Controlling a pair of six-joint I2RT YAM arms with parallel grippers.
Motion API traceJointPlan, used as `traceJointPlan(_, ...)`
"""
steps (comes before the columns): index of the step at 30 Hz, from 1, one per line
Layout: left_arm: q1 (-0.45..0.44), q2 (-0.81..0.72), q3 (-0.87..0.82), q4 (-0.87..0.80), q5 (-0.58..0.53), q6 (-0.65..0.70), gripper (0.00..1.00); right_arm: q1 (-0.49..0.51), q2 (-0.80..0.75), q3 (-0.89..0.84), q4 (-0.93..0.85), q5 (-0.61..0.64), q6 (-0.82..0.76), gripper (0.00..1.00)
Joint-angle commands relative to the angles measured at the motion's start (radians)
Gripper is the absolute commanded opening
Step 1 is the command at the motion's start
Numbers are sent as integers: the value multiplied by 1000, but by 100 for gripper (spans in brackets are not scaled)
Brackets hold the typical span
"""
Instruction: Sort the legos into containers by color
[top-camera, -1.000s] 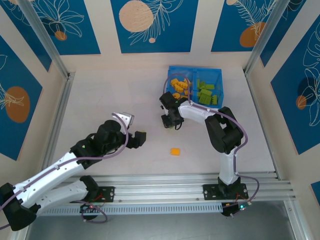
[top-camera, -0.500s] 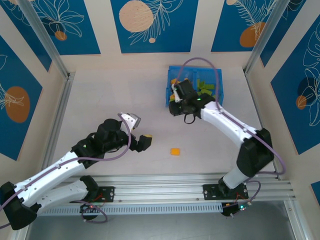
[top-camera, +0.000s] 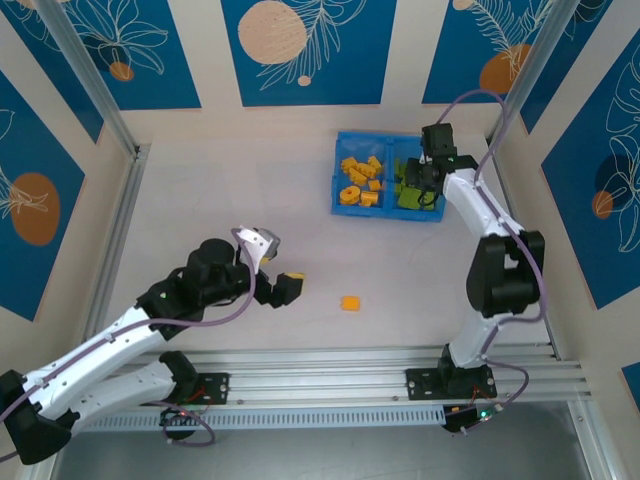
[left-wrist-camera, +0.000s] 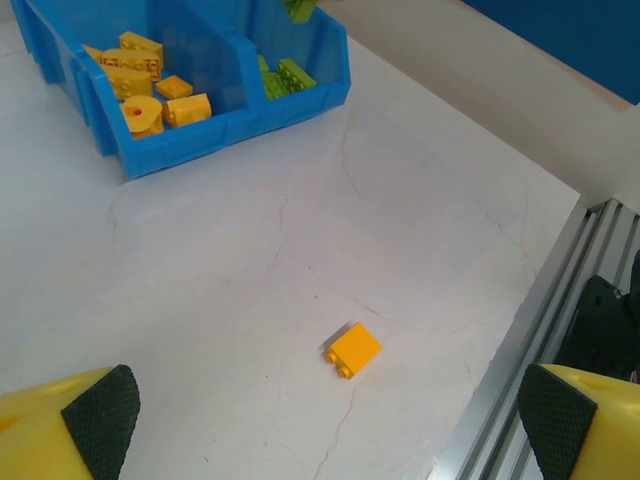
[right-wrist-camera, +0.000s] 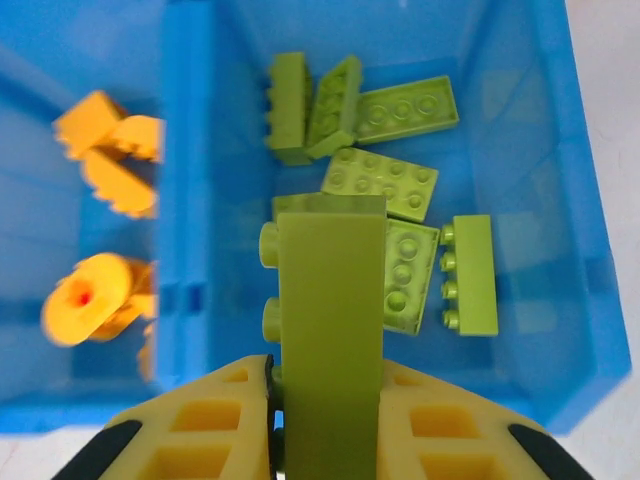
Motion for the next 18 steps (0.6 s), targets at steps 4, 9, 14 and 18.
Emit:
traceJointPlan(4, -6, -20, 0, -18, 13, -33, 100, -57, 177, 139, -96, -146, 99, 25)
traceJointPlan(9, -7, 0, -2, -16, 28, -38, 100, -66, 212, 169, -118, -207, 131, 35)
traceJointPlan(14, -9, 38, -7, -1, 35, -33, 100, -68, 131, 160, -145, -215, 125, 41)
traceJointPlan(18, -22, 97, -2, 14, 63, 19, 100, -65, 8, 91, -152, -244, 114, 42)
